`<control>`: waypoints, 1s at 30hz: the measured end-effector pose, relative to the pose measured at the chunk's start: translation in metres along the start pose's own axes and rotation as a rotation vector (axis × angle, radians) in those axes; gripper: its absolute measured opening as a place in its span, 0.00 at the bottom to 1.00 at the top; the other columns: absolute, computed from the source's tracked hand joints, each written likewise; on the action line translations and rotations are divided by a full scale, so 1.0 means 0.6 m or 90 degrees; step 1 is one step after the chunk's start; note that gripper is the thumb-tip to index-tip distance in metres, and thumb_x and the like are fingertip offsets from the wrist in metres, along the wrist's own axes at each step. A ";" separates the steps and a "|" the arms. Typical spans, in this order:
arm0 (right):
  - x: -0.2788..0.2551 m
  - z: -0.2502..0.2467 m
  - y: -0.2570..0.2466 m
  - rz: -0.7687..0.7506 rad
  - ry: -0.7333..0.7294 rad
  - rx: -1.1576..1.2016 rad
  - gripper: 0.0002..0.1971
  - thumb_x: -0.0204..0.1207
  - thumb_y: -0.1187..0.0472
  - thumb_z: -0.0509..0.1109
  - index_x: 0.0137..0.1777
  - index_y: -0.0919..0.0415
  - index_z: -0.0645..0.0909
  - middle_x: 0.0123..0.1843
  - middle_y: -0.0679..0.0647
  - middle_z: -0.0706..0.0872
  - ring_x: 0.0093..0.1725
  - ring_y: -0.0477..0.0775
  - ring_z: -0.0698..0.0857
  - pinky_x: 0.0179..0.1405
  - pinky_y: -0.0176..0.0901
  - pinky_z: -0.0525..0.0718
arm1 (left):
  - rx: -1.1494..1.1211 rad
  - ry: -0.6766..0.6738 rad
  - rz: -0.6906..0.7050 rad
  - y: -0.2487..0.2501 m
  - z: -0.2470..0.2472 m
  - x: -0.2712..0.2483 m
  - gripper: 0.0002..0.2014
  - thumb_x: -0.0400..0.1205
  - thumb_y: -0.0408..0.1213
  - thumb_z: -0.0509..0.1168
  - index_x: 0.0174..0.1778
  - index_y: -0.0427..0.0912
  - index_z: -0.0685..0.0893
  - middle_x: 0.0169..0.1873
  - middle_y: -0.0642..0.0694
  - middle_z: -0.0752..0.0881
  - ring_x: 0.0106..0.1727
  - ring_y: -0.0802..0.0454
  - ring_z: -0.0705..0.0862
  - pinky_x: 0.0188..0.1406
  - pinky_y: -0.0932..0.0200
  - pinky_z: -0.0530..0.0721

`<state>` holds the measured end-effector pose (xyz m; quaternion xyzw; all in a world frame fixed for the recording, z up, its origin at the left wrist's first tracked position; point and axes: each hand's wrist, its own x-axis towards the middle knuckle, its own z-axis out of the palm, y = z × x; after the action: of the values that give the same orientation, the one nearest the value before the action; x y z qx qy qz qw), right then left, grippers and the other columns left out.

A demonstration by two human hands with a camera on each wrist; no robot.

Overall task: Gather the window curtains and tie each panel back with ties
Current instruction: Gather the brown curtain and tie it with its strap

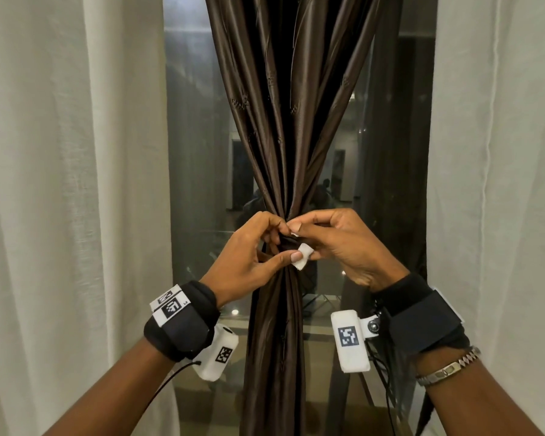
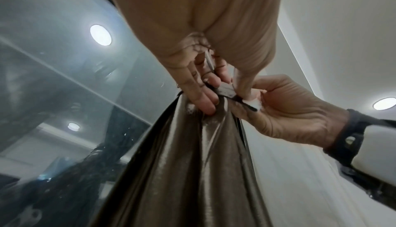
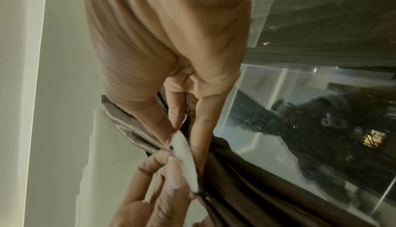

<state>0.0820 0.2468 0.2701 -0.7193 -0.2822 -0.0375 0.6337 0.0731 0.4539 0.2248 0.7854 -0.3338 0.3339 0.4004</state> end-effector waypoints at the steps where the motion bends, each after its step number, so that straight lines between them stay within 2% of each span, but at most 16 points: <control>1: -0.001 -0.002 0.001 0.004 -0.005 0.012 0.08 0.85 0.64 0.77 0.58 0.66 0.94 0.56 0.64 0.97 0.50 0.55 0.96 0.49 0.48 0.95 | 0.007 -0.011 0.006 -0.002 0.000 -0.001 0.16 0.82 0.45 0.79 0.62 0.49 0.83 0.54 0.49 0.82 0.53 0.47 0.84 0.42 0.51 0.91; 4: -0.004 -0.006 0.003 0.005 -0.014 0.032 0.09 0.86 0.65 0.75 0.62 0.66 0.93 0.57 0.64 0.97 0.52 0.59 0.96 0.52 0.52 0.96 | 0.055 -0.041 0.034 -0.005 -0.004 0.000 0.16 0.83 0.46 0.78 0.64 0.49 0.84 0.55 0.48 0.80 0.53 0.48 0.83 0.44 0.62 0.89; 7: -0.010 -0.003 0.004 0.005 -0.033 0.047 0.13 0.86 0.67 0.75 0.68 0.62 0.90 0.56 0.63 0.96 0.51 0.57 0.95 0.53 0.53 0.97 | 0.124 -0.056 0.058 -0.005 -0.011 0.004 0.15 0.84 0.48 0.76 0.62 0.49 0.84 0.53 0.50 0.78 0.49 0.51 0.82 0.47 0.60 0.86; 10: -0.011 0.003 0.003 0.013 -0.011 0.117 0.19 0.83 0.72 0.76 0.71 0.61 0.81 0.55 0.67 0.95 0.47 0.57 0.96 0.47 0.52 0.96 | 0.168 -0.061 0.088 -0.001 -0.012 0.004 0.10 0.86 0.47 0.73 0.56 0.47 0.83 0.52 0.53 0.76 0.48 0.52 0.81 0.47 0.56 0.86; 12: -0.012 0.004 0.001 0.020 0.027 0.189 0.17 0.83 0.73 0.76 0.69 0.63 0.79 0.53 0.67 0.95 0.46 0.58 0.97 0.42 0.50 0.96 | 0.127 -0.017 0.090 0.005 -0.009 0.002 0.07 0.88 0.42 0.72 0.52 0.44 0.81 0.50 0.52 0.77 0.46 0.50 0.81 0.46 0.58 0.84; 14: -0.014 0.005 0.001 0.026 0.038 0.195 0.14 0.83 0.72 0.76 0.66 0.65 0.82 0.52 0.64 0.96 0.48 0.57 0.97 0.39 0.48 0.96 | 0.061 0.057 0.054 0.006 -0.005 -0.001 0.08 0.89 0.38 0.71 0.48 0.42 0.78 0.45 0.48 0.79 0.42 0.48 0.81 0.41 0.58 0.82; 16: -0.016 0.005 0.006 0.014 0.041 0.106 0.09 0.84 0.71 0.77 0.63 0.67 0.87 0.51 0.63 0.97 0.50 0.55 0.97 0.39 0.44 0.95 | 0.045 0.106 0.025 0.002 -0.004 0.001 0.10 0.89 0.40 0.70 0.45 0.43 0.77 0.42 0.46 0.80 0.40 0.47 0.81 0.38 0.55 0.82; 19: -0.018 -0.001 0.008 -0.036 0.073 -0.110 0.09 0.85 0.68 0.76 0.61 0.57 0.91 0.49 0.56 0.98 0.48 0.49 0.97 0.39 0.38 0.91 | 0.090 0.083 0.020 -0.006 -0.004 0.012 0.11 0.88 0.43 0.70 0.43 0.47 0.77 0.42 0.50 0.80 0.40 0.48 0.82 0.39 0.46 0.85; 22: -0.019 -0.003 0.000 -0.078 0.096 -0.310 0.17 0.86 0.64 0.75 0.72 0.49 0.81 0.47 0.49 0.97 0.45 0.44 0.96 0.44 0.43 0.95 | 0.089 0.065 0.026 -0.005 -0.003 0.020 0.10 0.86 0.43 0.73 0.44 0.47 0.80 0.43 0.51 0.81 0.42 0.49 0.84 0.41 0.44 0.86; 23: -0.019 0.000 -0.002 -0.090 0.110 -0.351 0.18 0.86 0.62 0.75 0.71 0.49 0.78 0.47 0.48 0.97 0.43 0.43 0.96 0.45 0.46 0.96 | 0.089 0.068 0.029 -0.004 -0.001 0.022 0.09 0.86 0.43 0.74 0.45 0.47 0.81 0.44 0.52 0.82 0.42 0.50 0.84 0.41 0.45 0.87; 25: -0.018 0.011 -0.003 -0.118 0.147 -0.407 0.14 0.86 0.57 0.76 0.66 0.48 0.77 0.45 0.47 0.96 0.39 0.43 0.93 0.45 0.50 0.95 | 0.090 0.079 0.032 0.000 0.004 0.024 0.07 0.86 0.43 0.74 0.47 0.47 0.85 0.45 0.53 0.83 0.44 0.50 0.86 0.42 0.47 0.88; 27: -0.016 0.020 0.000 -0.139 0.168 -0.420 0.10 0.85 0.54 0.76 0.61 0.48 0.79 0.41 0.46 0.96 0.41 0.43 0.93 0.47 0.53 0.94 | 0.079 0.099 0.030 0.003 0.008 0.025 0.06 0.86 0.43 0.75 0.47 0.47 0.87 0.45 0.54 0.84 0.44 0.50 0.87 0.41 0.48 0.89; 30: -0.015 0.024 0.003 -0.136 0.175 -0.380 0.08 0.85 0.56 0.77 0.62 0.50 0.88 0.44 0.45 0.97 0.46 0.41 0.95 0.50 0.49 0.96 | 0.074 0.119 0.024 0.005 0.010 0.023 0.05 0.85 0.44 0.76 0.46 0.49 0.88 0.44 0.55 0.84 0.43 0.50 0.87 0.39 0.47 0.89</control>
<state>0.0712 0.2572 0.2620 -0.8275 -0.2448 -0.2811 0.4198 0.0799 0.4438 0.2344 0.7666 -0.2896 0.4317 0.3771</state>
